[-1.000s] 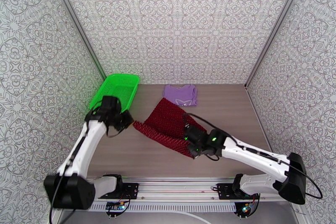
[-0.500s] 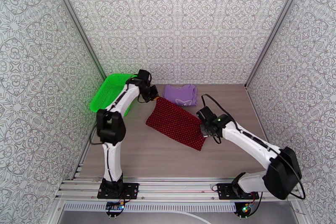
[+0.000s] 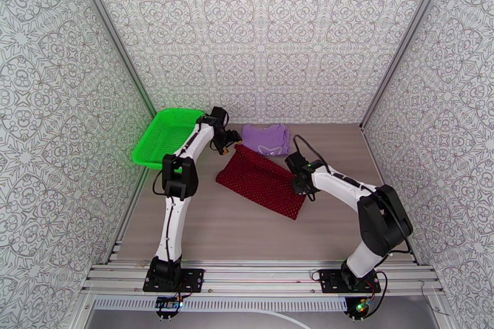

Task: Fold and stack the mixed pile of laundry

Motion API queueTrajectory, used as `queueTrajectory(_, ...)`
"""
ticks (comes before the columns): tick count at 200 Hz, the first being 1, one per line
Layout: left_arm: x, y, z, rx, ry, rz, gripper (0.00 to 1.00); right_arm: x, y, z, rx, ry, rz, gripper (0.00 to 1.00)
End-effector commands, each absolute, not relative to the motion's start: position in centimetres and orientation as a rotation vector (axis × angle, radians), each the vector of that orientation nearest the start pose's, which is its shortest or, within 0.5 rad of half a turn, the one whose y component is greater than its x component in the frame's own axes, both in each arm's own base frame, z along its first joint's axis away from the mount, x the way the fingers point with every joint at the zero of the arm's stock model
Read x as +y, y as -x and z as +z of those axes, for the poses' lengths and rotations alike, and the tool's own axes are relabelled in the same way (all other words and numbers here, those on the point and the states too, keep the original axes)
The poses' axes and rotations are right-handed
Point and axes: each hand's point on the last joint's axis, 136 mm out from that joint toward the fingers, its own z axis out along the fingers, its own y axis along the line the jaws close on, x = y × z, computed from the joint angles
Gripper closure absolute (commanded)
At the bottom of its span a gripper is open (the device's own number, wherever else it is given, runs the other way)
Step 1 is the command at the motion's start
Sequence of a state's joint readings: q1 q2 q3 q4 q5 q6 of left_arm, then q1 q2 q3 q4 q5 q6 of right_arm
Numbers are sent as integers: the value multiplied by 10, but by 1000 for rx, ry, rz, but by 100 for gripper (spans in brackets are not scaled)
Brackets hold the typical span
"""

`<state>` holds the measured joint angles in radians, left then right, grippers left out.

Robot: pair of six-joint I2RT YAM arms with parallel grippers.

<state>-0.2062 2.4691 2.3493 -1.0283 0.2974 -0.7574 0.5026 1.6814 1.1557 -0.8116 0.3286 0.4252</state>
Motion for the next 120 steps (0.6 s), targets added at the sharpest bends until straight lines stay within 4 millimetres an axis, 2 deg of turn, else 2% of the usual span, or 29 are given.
queueTrajectory(1, -164, -557, 128, 2687, 633, -707, 5, 119, -332, 95, 2752, -51, -216, 44)
queueTrajectory(7, -163, -555, 136, 2680, 614, -695, 1, 119, -330, 99, 2748, -77, -198, 38)
queueTrajectory(22, -157, -546, 153, 2670, 560, -642, 1, 123, -323, 108, 2745, -137, -105, 24)
queueTrajectory(37, -152, -532, 165, 2675, 515, -605, 1, 131, -311, 108, 2759, -213, 20, 18)
queueTrajectory(44, -149, -524, 165, 2684, 500, -566, 1, 134, -304, 106, 2765, -263, 76, 16)
queueTrajectory(47, -146, -520, 158, 2701, 502, -542, 1, 134, -302, 104, 2768, -286, 99, 15)
queueTrajectory(49, -146, -517, 165, 2690, 490, -539, 1, 135, -300, 103, 2768, -295, 115, 15)
queueTrajectory(52, -145, -513, 165, 2696, 484, -525, 1, 137, -298, 102, 2770, -320, 139, 16)
queueTrajectory(59, -144, -504, 161, 2709, 465, -499, 1, 139, -293, 96, 2774, -384, 186, 16)
queueTrajectory(68, -143, -489, 146, 2746, 453, -456, 1, 142, -287, 86, 2782, -461, 238, 18)
queueTrajectory(88, -148, -469, 123, 2788, 420, -399, 1, 149, -282, 67, 2799, -595, 314, 20)
queueTrajectory(120, -154, -451, 90, 2868, 382, -270, 1, 141, -281, 49, 2779, -773, 234, 20)
